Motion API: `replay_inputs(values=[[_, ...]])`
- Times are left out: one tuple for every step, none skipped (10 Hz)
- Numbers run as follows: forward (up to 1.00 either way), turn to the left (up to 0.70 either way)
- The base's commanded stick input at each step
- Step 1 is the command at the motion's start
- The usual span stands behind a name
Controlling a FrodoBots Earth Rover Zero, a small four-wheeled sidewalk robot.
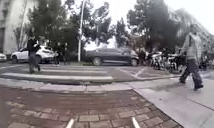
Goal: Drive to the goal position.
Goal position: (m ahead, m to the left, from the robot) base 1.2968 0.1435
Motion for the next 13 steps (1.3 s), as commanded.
replay_inputs(values=[[0.02, 0.00], [0.00, 0.00], [0.00, 0.01], [0.00, 0.01], [0.00, 0.02], [0.00, 0.03], [0.00, 0.06], [0.00, 0.14], [0.00, 0.22], [0.00, 0.30], [0.00, 0.38], [0.00, 0.45], [0.00, 0.51]])
